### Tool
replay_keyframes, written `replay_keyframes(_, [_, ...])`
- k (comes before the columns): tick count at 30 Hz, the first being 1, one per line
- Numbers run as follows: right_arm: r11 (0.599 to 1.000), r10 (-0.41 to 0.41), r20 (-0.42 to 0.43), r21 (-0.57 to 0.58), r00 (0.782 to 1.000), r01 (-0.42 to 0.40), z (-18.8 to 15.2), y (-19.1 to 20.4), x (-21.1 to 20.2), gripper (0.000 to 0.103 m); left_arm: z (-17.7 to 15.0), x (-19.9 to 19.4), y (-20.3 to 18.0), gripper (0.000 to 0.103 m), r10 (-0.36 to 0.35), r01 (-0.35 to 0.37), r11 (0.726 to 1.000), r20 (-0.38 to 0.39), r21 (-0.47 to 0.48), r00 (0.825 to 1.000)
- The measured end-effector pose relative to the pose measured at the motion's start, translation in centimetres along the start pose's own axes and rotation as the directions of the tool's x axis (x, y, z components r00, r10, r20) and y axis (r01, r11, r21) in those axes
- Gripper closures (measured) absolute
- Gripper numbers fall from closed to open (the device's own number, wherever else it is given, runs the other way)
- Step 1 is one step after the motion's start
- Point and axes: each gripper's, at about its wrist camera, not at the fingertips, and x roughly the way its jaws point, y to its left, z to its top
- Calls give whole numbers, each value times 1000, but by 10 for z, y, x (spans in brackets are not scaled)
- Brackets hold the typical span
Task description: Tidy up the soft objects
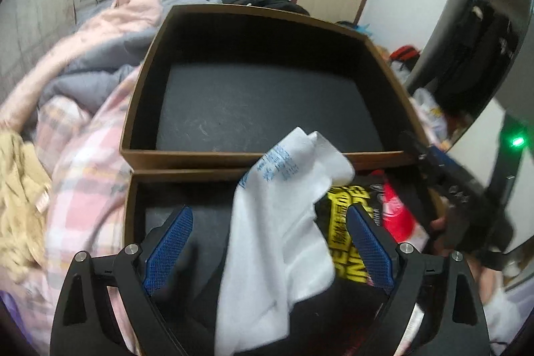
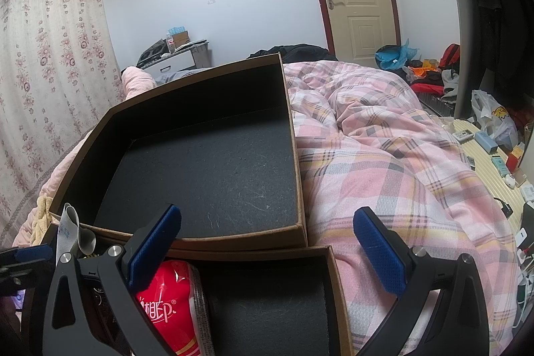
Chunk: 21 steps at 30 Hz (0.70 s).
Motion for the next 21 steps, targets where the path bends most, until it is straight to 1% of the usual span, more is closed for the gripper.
replay_keyframes(1, [1000,-1,0,-1,1000,1,0,0,0,1,0,4,-1,25,26,-26,1000,-8,13,1000])
replay_keyframes(2, [1000,-1,1,-1,1000,1,0,0,0,1,0,8,0,29,38,-38,999,-19,17,999])
replay_keyframes(3, [1000,-2,0,-2,1000,2,0,0,0,1,0,12,1,30,36,-36,999,-33,10,999])
replay_keyframes(6, [1000,-2,0,-1,1000,2,0,0,0,1,-2,21,5,39,5,-6,1000,-75,-8,997])
replay_keyframes(8, [1000,-1,0,-1,1000,1,0,0,0,1,-3,28,10,54,-5,3,1000,-105,-23,994])
replay_keyframes(9, [1000,-1,0,-1,1000,1,0,0,0,1,-4,30,12,58,5,-8,1000,-105,-23,994])
replay_keyframes(11, [1000,-2,0,-1,1000,2,0,0,0,1,-4,30,13,75,5,-7,1000,-103,-19,995])
replay_keyframes(12, [1000,-2,1,-1,1000,2,0,0,0,1,-4,30,14,77,-4,2,1000,-106,-24,994])
replay_keyframes(13, [1000,-2,1,0,1000,2,0,0,0,1,-4,29,16,83,-11,8,1000,-106,-27,994])
replay_keyframes(14, [1000,0,0,0,1000,0,0,0,0,1,-7,27,13,86,-12,10,1000,-106,-25,994])
replay_keyframes(17, [1000,-1,0,0,1000,1,0,0,0,1,-6,23,12,92,-20,18,1000,-103,-21,995])
replay_keyframes(21, [1000,2,-1,1,1000,-2,0,0,0,1,1,8,15,94,-38,36,999,-63,-33,997])
